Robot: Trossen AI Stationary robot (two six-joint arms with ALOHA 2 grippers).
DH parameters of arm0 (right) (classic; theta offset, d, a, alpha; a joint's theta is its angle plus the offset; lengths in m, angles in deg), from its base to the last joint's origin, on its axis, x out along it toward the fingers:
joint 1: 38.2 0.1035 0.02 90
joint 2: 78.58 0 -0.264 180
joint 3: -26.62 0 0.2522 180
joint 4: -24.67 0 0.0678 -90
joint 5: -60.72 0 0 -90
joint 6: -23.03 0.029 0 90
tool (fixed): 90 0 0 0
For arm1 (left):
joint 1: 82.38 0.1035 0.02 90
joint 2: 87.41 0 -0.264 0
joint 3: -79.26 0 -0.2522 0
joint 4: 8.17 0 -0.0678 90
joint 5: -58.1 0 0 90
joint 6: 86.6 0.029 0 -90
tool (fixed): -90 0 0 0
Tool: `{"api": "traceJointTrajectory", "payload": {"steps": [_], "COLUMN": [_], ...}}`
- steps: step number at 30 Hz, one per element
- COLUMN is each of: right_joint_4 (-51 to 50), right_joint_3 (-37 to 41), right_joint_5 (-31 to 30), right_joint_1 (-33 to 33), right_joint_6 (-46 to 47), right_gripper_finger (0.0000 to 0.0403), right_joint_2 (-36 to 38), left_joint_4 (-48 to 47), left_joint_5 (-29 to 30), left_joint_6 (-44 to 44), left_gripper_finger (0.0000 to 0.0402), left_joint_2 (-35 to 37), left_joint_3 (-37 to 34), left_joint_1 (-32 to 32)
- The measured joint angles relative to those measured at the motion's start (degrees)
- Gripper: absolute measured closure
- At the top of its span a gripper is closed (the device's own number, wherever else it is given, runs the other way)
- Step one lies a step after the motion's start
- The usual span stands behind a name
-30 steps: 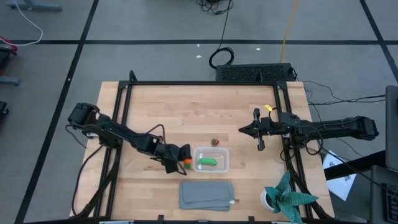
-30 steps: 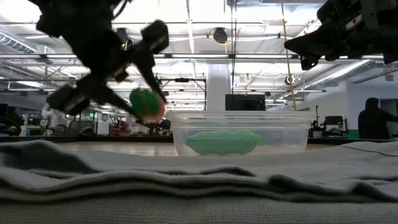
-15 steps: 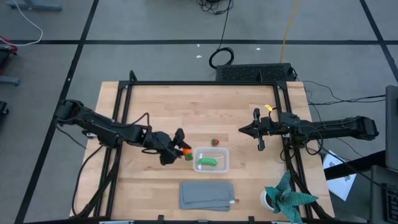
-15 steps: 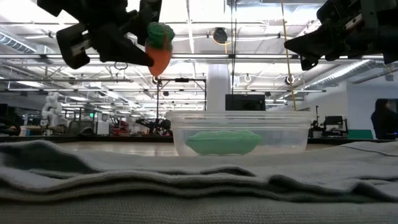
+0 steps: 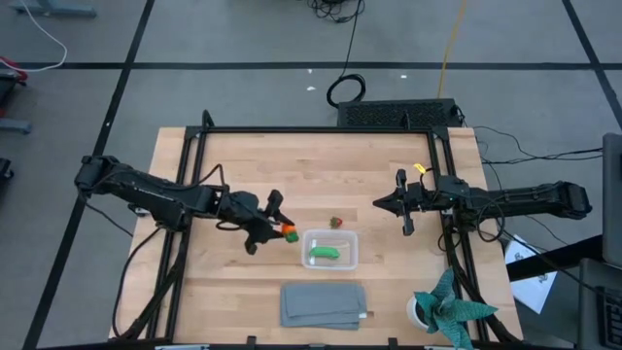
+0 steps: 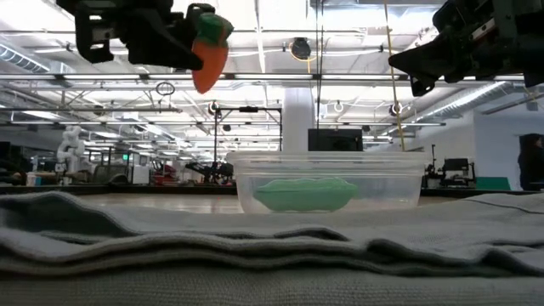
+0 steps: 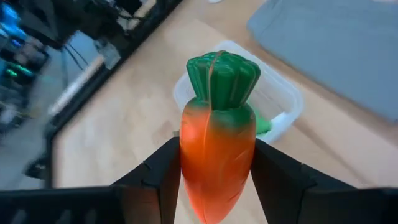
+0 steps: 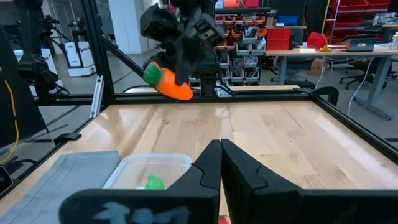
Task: Pick and placing Produce into tupperware
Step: Put the carrot into the transparent bin
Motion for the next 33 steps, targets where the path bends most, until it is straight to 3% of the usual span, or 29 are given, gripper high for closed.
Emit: {"api": "traceJointTrajectory", "payload": {"steps": [11,33], "right_joint_4": [0.0,0.0], "right_joint_3": [0.0,0.0], "right_joint_5": [0.0,0.0], "right_joint_1": [0.0,0.0], "right_joint_6": [0.0,0.2], "right_gripper_finger": [0.0403,0.0403], "right_joint_2": [0.0,0.0], "left_joint_4": [5.4,6.0], "left_joint_5": [-1.7,-0.9], "left_joint_6": [-13.4,-23.7], "left_gripper_finger": [0.0233,0.0234], "left_joint_2": [0.3,0.5], "left_joint_3": [0.0,0.0], "left_joint_1": [2.8,7.2]}}
